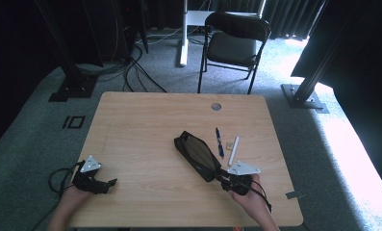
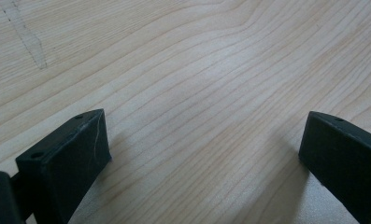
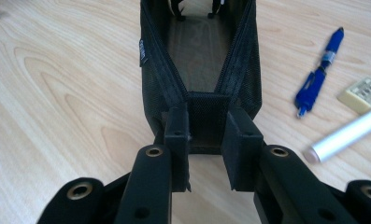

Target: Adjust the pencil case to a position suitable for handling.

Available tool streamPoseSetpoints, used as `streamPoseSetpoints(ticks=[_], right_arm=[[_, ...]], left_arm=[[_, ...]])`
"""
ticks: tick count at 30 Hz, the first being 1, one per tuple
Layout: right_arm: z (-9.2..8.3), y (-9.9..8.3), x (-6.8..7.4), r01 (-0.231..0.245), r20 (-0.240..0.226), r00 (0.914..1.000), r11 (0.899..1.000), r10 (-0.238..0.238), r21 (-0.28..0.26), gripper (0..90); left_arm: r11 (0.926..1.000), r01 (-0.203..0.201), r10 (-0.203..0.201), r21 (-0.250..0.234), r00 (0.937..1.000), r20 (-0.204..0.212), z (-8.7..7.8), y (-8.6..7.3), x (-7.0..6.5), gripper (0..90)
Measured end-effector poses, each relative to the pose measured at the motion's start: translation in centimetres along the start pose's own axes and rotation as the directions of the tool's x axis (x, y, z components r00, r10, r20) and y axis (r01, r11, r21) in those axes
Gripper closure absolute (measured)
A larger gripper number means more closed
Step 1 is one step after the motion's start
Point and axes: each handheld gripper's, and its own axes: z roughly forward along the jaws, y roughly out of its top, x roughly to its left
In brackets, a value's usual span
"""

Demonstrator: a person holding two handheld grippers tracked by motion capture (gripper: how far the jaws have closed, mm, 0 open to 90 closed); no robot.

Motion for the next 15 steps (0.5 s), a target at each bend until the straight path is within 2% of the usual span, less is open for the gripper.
streamPoseSetpoints(ticks=[10, 15], right_arm=[[-1.7, -1.3, -0.3, -0.025, 0.012, 0.9996, 1.0, 0.025, 0.004, 73.2], [-2.1, -1.8, -0.1, -0.02, 0.008, 0.9998, 1.0, 0.02, 0.004, 73.2]], left_arm=[[1.0, 0.0, 0.0, 0.0, 1.0, 0.0, 0.0, 0.0, 0.0, 2.1], [1.0, 0.0, 0.0, 0.0, 1.0, 0.0, 0.0, 0.0, 0.0, 2.1]])
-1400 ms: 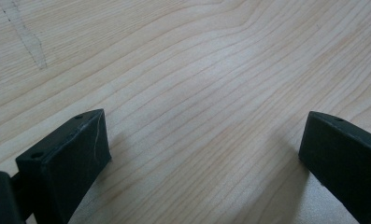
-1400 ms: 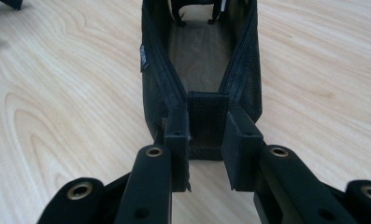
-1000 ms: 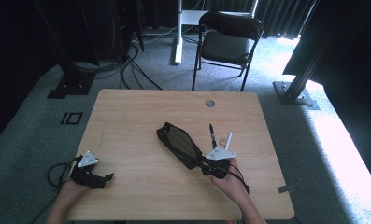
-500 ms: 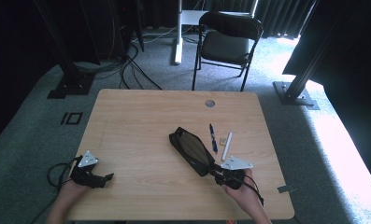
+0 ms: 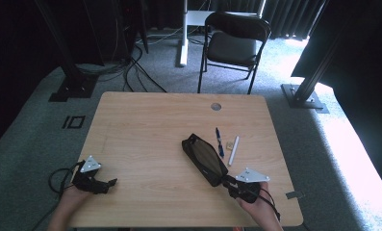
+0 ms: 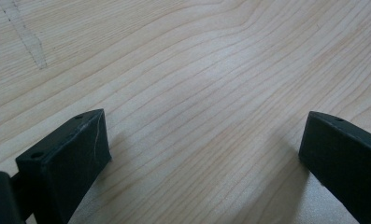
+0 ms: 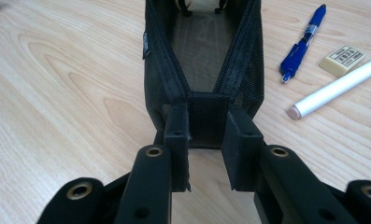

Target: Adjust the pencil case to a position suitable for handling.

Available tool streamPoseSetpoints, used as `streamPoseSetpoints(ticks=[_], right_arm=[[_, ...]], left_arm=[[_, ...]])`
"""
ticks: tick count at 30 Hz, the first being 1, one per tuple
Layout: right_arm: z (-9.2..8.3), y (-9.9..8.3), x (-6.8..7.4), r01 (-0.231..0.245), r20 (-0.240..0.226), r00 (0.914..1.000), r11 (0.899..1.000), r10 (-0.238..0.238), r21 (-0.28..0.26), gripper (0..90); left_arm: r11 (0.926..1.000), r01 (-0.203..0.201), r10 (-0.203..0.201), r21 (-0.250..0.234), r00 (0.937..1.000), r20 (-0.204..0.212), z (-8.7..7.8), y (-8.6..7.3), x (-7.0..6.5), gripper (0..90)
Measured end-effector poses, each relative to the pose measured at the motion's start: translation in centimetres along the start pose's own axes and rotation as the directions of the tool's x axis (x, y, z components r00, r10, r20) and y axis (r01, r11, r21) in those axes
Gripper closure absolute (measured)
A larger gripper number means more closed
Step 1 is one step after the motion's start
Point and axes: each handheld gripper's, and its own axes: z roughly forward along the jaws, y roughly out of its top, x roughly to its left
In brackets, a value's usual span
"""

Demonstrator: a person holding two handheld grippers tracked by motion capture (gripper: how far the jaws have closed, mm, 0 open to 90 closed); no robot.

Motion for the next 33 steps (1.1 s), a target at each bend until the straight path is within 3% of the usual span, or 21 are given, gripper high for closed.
streamPoseSetpoints(ticks=[6, 10, 16, 17, 23, 26, 33], right_arm=[[-0.4, -0.3, 0.2, 0.013, -0.002, 0.9999, 1.0, -0.013, 0.002, 72.8], [-0.9, 0.0, 0.3, 0.023, -0.009, 0.9997, 1.0, -0.023, 0.007, 64.3], [-2.5, 0.9, 0.0, 0.005, -0.012, 0.9999, 0.999, -0.006, -0.039, 57.9], [-2.9, 1.3, -0.5, -0.015, 0.002, 0.9999, 0.998, 0.015, -0.067, 56.8], [-2.7, 2.2, -2.4, -0.042, 0.084, 0.9952, 0.995, 0.05, -0.091, 53.8], [-1.5, 2.6, -4.3, -0.062, 0.131, 0.9887, 0.995, 0.073, -0.081, 52.8], [1.4, 3.2, -7.0, -0.109, 0.189, 0.9746, 0.992, 0.12, -0.067, 49.6]], left_arm=[[1.0, 0.0, 0.0, 0.0, 1.0, 0.0, 0.0, 0.0, 0.0, 2.1], [1.0, 0.0, 0.0, 0.0, 1.0, 0.0, 0.0, 0.0, 0.0, 2.1], [1.0, 0.0, 0.0, 0.0, 1.0, 0.0, 0.0, 0.0, 0.0, 2.1], [1.0, 0.0, 0.0, 0.0, 1.0, 0.0, 0.0, 0.0, 0.0, 2.1], [1.0, 0.0, 0.0, 0.0, 1.0, 0.0, 0.0, 0.0, 0.0, 2.1], [1.0, 0.001, -0.001, 0.0, 1.0, 0.0, 0.0, 0.0, 0.0, 2.1], [1.0, 0.0, 0.0, 0.001, 1.0, 0.0, 0.0, 0.0, 0.0, 2.1]])
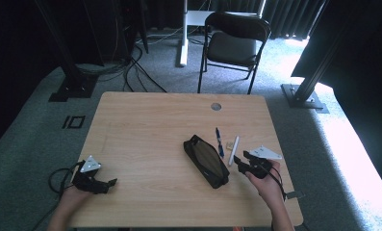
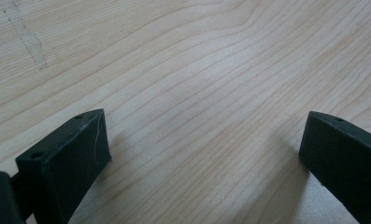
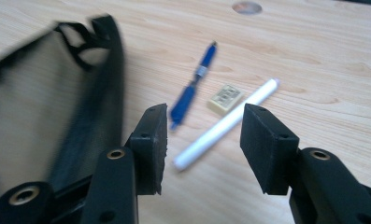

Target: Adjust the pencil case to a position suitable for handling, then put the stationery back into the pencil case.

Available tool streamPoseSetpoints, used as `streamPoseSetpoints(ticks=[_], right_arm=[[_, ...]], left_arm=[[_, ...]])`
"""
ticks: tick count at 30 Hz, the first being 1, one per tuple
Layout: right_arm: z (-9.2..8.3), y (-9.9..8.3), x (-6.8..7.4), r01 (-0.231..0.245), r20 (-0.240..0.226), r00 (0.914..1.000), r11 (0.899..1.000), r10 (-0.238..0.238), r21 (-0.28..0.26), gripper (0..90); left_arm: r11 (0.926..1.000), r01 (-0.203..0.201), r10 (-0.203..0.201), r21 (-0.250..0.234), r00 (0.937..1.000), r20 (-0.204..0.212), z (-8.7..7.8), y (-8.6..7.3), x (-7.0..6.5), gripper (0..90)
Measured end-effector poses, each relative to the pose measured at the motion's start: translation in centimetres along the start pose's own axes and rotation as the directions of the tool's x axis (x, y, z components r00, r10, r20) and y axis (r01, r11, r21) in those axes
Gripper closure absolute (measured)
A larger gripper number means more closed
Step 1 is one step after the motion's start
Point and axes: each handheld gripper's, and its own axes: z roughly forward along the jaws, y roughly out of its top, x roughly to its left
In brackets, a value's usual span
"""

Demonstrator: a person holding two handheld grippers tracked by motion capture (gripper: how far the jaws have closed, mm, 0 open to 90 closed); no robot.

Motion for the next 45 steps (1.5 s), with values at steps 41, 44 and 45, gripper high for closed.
streamPoseSetpoints(ticks=[41, 44, 45], right_arm=[[7.5, -0.6, -3.8, -0.137, 0.214, 0.9713, 0.98, 0.104, 0.146, 58.2], [7.5, -0.4, -4.4, -0.132, 0.216, 0.9717, 0.979, 0.096, 0.157, 62.6], [7.5, -0.4, -4.5, -0.136, 0.214, 0.9716, 0.978, 0.1, 0.16, 65.0]], left_arm=[[1.0, 0.0, 0.0, 0.0, 1.0, 0.0, 0.0, 0.0, 0.0, 2.1], [1.0, 0.0, 0.0, 0.0, 1.0, 0.0, 0.0, 0.0, 0.0, 2.1], [1.0, 0.0, 0.0, 0.0, 1.0, 0.0, 0.0, 0.0, 0.0, 2.1]])
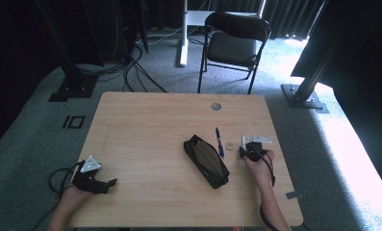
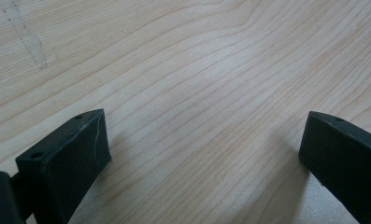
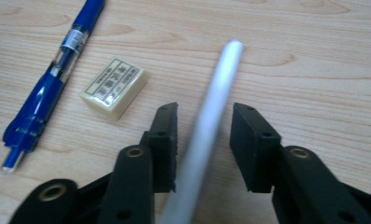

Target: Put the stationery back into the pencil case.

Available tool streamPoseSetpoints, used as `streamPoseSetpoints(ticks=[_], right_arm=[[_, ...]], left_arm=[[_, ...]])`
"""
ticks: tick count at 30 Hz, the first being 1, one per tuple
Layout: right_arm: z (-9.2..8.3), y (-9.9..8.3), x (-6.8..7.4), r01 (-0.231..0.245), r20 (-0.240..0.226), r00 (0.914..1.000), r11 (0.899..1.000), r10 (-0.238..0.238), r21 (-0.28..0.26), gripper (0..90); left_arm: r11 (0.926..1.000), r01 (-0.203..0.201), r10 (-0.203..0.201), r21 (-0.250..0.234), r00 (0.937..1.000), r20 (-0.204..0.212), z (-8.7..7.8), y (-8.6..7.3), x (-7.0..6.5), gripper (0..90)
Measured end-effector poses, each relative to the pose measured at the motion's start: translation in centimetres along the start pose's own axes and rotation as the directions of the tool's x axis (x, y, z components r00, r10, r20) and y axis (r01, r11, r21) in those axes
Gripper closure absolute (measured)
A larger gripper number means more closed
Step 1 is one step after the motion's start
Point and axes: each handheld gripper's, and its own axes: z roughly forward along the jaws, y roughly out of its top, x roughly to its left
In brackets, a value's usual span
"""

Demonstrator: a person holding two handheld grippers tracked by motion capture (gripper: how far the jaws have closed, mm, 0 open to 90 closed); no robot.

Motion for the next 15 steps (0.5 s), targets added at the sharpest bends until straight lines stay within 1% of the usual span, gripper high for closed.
streamPoseSetpoints(ticks=[1, 3, 5, 7, 8, 9, 11, 12, 13, 15], right_arm=[[0.0, 0.1, -0.1, -0.006, -0.004, 1.0, 1.0, 0.006, 0.006, 67.8], [0.1, 0.3, -0.5, -0.024, -0.001, 0.9997, 1.0, 0.024, 0.011, 76.3], [0.2, 0.5, -0.9, -0.039, 0.009, 0.9992, 0.999, 0.038, 0.022, 78.5], [0.2, 0.7, -1.3, -0.069, 0.013, 0.9975, 0.997, 0.069, 0.027, 78.6], [0.1, 0.9, -1.4, -0.085, 0.009, 0.9964, 0.996, 0.085, 0.012, 78.6], [-0.1, 1.0, -1.5, -0.083, 0.011, 0.9965, 0.997, 0.083, 0.006, 78.6], [-0.9, 1.5, -1.6, -0.093, 0.002, 0.9957, 0.995, 0.093, -0.024, 78.6], [-1.1, 1.7, -1.5, -0.089, -0.001, 0.9961, 0.996, 0.089, -0.029, 78.6], [-1.6, 2.1, -1.5, -0.09, -0.008, 0.9959, 0.995, 0.09, -0.044, 78.6], [-2.5, 2.8, -1.1, -0.082, -0.034, 0.9962, 0.994, 0.08, -0.066, 78.5]], left_arm=[[1.0, 0.0, 0.0, 0.0, 1.0, 0.0, 0.0, 0.0, 0.0, 2.1], [1.0, 0.0, 0.0, 0.0, 1.0, 0.0, 0.0, 0.0, 0.0, 2.1], [1.0, 0.0, 0.0, 0.0, 1.0, 0.0, 0.0, 0.0, 0.0, 2.1], [1.0, 0.0, 0.0, 0.0, 1.0, 0.0, 0.0, 0.0, 0.0, 2.1], [1.0, 0.0, 0.0, 0.0, 1.0, 0.0, 0.0, 0.0, 0.0, 2.1], [1.0, 0.0, 0.0, 0.0, 1.0, 0.0, 0.0, 0.0, 0.0, 2.1], [1.0, 0.0, 0.0, 0.0, 1.0, 0.0, 0.0, 0.0, 0.0, 2.1], [1.0, 0.0, 0.0, 0.0, 1.0, 0.0, 0.0, 0.0, 0.0, 2.1], [1.0, 0.0, 0.0, 0.0, 1.0, 0.0, 0.0, 0.0, 0.0, 2.1], [1.0, 0.0, 0.0, 0.0, 1.0, 0.0, 0.0, 0.0, 0.0, 2.1]])
